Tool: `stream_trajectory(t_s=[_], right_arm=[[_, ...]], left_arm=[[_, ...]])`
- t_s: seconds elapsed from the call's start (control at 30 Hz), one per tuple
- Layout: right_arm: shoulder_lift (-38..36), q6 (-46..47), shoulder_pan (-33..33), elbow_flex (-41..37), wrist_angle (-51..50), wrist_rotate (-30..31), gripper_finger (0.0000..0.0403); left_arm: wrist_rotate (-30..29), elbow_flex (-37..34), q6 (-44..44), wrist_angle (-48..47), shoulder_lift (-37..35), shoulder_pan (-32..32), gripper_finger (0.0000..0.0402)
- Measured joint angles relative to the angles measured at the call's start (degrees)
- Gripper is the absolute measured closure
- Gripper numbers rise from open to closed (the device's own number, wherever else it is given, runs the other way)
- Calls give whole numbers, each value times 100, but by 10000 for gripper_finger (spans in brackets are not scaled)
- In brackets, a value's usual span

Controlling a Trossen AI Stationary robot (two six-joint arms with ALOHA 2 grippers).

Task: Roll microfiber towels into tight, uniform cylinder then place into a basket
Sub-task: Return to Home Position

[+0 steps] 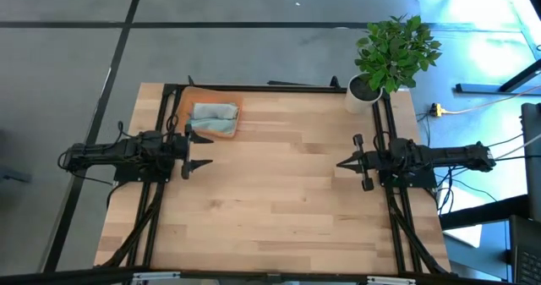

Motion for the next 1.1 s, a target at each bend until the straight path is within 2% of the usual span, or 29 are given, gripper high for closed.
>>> stream_trajectory(t_s=[0.17, 0.43, 0.7, 1.1], right_arm=[[0, -53, 0, 2, 14, 9, 389], [0, -985, 0, 2, 14, 26, 389], [0, -598, 0, 4, 14, 13, 389], [0, -616, 0, 4, 14, 9, 389]], left_arm=[[0, 0, -18, 0, 0, 0, 85], [0, -2, -649, 0, 0, 0, 85], [0, -2, -610, 0, 0, 0, 85], [0, -2, -608, 0, 0, 0, 85]])
